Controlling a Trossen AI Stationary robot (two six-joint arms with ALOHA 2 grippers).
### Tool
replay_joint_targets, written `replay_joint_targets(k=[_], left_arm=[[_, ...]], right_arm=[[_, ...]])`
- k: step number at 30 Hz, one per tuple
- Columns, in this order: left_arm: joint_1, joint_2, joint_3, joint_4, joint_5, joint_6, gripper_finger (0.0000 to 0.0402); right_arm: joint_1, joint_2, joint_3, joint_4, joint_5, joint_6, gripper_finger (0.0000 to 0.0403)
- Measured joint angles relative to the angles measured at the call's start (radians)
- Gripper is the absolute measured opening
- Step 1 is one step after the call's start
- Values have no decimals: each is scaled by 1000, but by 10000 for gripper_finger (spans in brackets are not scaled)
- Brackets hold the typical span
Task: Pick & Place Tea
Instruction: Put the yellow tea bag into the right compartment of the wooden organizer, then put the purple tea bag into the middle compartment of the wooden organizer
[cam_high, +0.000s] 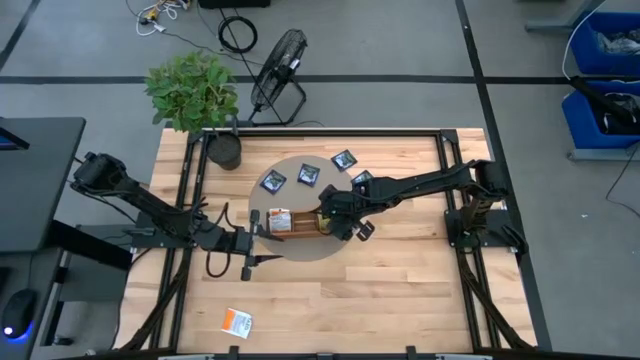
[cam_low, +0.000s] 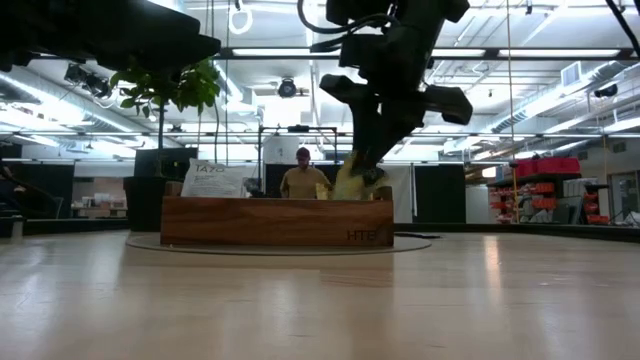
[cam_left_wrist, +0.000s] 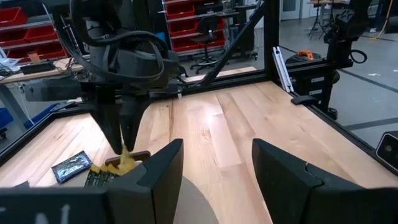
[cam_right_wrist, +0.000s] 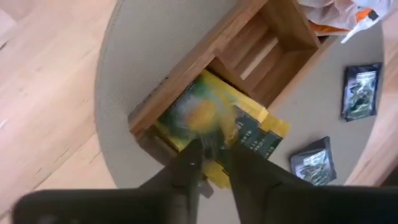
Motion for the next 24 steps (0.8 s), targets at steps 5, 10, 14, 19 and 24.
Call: replay_joint_targets(k=[5,10,14,19,24], left_arm=[[0,0,0,-3,0,-7,197],[0,0,0,-9,0,-17,197],[0,0,0,-9,0,-17,197],[3,0,0,-9,0,-24,197],[13,0,0,7,-13,-24,197]], right_arm=[[0,0,0,35,23,-16,137],[0,-2,0,60,39,20,172],[-18,-34,-1,88,-34,162,176],[-59,-96,-1,111,-164,330,164],[-87,-155,-52,228,-313,401,151]])
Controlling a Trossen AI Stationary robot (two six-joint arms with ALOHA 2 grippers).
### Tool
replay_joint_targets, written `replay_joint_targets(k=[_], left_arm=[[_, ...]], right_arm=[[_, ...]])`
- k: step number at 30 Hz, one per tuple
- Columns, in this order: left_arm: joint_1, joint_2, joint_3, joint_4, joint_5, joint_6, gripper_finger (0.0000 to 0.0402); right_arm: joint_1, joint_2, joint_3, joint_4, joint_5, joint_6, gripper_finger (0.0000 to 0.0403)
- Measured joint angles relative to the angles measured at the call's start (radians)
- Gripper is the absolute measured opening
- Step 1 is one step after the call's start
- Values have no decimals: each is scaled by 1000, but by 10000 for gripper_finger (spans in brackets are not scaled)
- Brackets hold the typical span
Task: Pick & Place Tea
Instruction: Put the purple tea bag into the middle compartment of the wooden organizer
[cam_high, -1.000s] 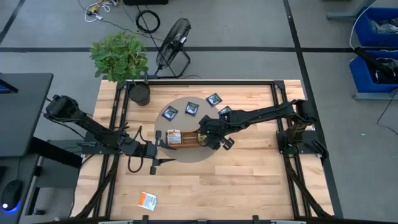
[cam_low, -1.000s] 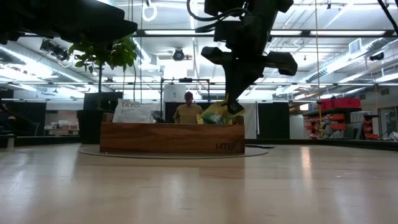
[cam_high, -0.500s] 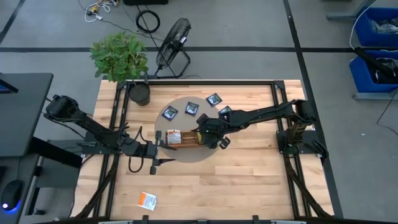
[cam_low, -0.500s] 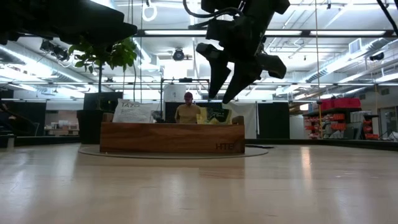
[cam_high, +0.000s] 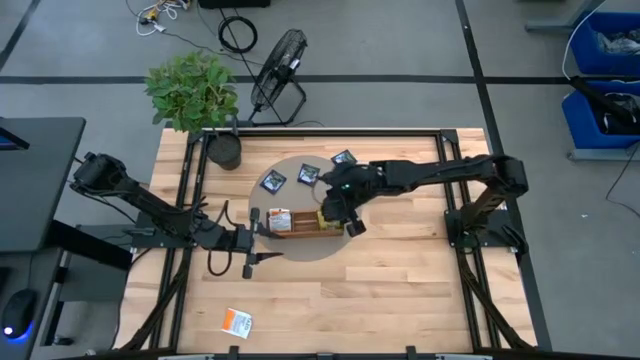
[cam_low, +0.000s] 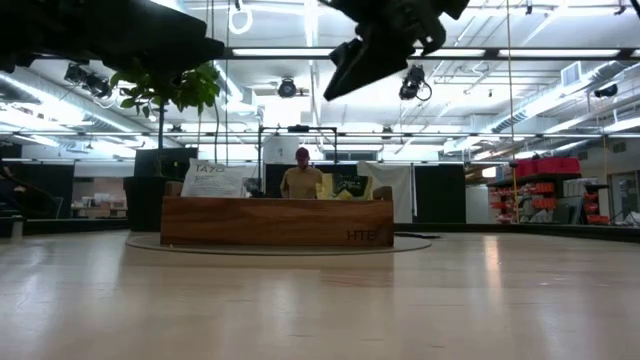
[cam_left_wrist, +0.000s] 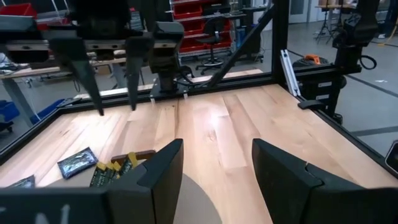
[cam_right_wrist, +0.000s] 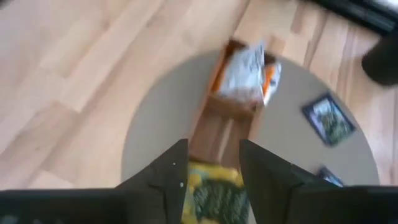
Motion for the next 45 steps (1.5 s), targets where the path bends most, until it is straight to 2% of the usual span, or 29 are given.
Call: replay_joint_targets(k=[7,16,23,32,40,45], left_arm=[[4,0,0,3,-1,-1,197],[5,0,0,4,-10,6,197],[8,0,0,10,-51,26,197],[49,0,0,16,-79,-18,197],[61,0,0,-43,-79,-141,197],[60,0,0,-51,-60,-157,197]], right_arm=[[-1,-116,-153,215,-24,25,133],[-13,-299,-437,547,-22,84,130],[-42,-394,-631,753,47,165,130],[-54,-410,-763,961,48,208,130],[-55,-409,-809,1013,74,211,130],[-64,-409,-850,1079,32,232,130]])
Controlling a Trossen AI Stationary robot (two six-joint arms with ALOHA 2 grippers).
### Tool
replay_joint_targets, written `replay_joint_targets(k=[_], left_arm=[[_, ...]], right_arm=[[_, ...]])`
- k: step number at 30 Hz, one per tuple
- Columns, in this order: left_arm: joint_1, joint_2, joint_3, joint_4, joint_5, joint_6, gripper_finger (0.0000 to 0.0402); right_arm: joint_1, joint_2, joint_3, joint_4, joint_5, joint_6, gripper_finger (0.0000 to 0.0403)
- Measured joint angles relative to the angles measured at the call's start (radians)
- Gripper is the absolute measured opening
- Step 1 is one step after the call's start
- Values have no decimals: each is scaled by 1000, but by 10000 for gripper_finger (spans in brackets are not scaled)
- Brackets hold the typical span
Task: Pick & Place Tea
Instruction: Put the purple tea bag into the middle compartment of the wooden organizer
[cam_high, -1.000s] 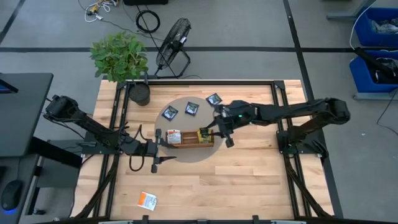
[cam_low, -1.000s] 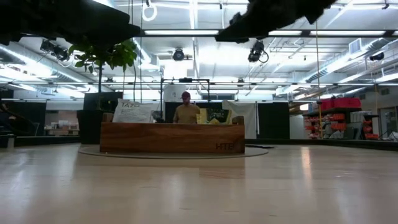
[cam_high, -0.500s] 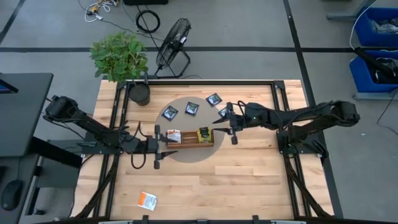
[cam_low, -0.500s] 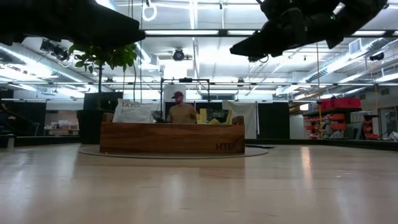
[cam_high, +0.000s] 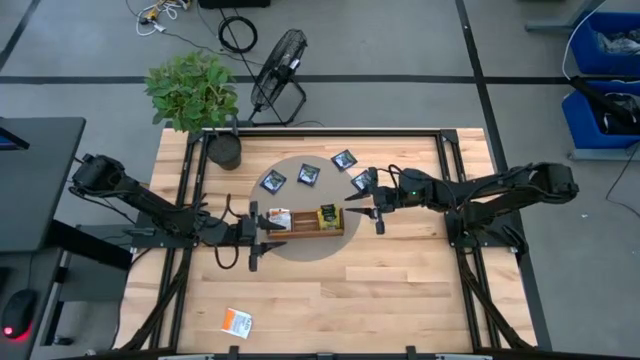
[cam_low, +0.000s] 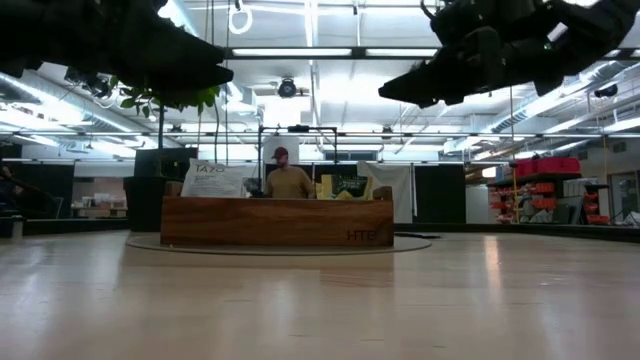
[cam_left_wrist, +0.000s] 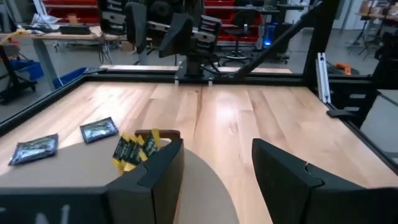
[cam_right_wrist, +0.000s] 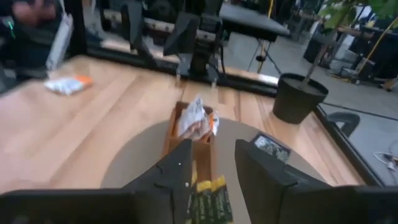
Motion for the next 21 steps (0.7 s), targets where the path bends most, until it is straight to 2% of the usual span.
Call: replay_joint_targets(k=[7,13,18,21], left_arm=[[0,0,0,24,-1,61,197],[12,0,0,33,-40,124,197],[45,0,0,24,-47,126,197],[53,0,0,12,-47,126,197]], right_arm=[[-25,0,-111,229,7,106,130],[-132,0,-162,216,57,276,130],[-244,-6,-163,20,271,559,130],[-308,-9,-140,-177,305,657,135]])
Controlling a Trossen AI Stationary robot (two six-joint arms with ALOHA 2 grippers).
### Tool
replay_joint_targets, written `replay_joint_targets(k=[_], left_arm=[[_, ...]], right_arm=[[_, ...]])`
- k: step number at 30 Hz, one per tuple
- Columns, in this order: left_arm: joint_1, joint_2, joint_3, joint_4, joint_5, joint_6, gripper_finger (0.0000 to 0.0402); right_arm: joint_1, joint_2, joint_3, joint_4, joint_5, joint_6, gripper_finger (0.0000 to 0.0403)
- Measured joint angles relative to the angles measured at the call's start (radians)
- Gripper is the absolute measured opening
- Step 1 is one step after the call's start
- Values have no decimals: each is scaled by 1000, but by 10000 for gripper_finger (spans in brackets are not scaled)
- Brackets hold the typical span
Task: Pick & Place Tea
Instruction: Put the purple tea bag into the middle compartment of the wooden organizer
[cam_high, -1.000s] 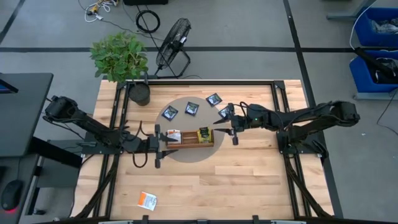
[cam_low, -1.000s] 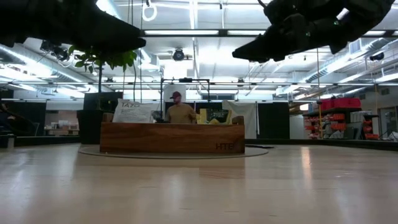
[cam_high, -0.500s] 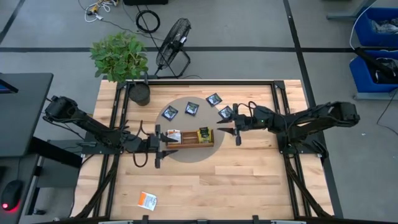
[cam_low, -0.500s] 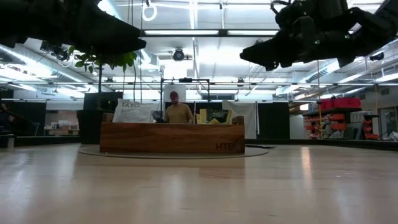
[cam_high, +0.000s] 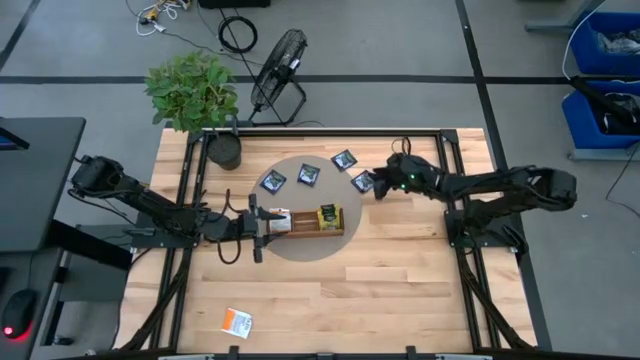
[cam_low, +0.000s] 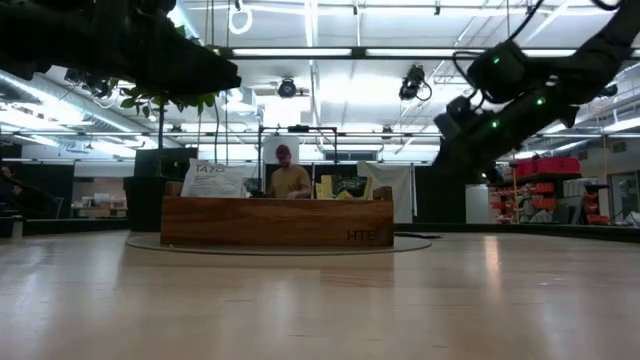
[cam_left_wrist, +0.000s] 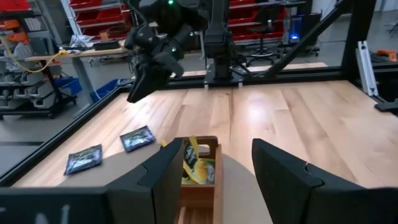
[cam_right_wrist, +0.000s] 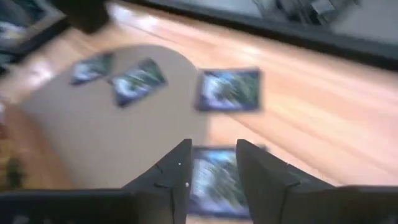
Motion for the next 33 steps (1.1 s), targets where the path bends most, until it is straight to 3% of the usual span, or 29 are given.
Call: replay_joint_targets(k=[5,10,17,25,33], left_arm=[[0,0,0,0,0,2,197],[0,0,0,-5,0,1,197],[-1,0,0,-15,1,4,197],[-2,0,0,-30,1,4,197],[-3,0,0,-46,2,4,197]], right_arm=[[-52,-1,55,-187,-19,18,158],[-77,4,115,-309,-43,-7,213],[-135,73,135,-358,-91,23,278],[-156,227,148,-322,-123,25,282],[-121,330,230,-354,-68,-8,281]])
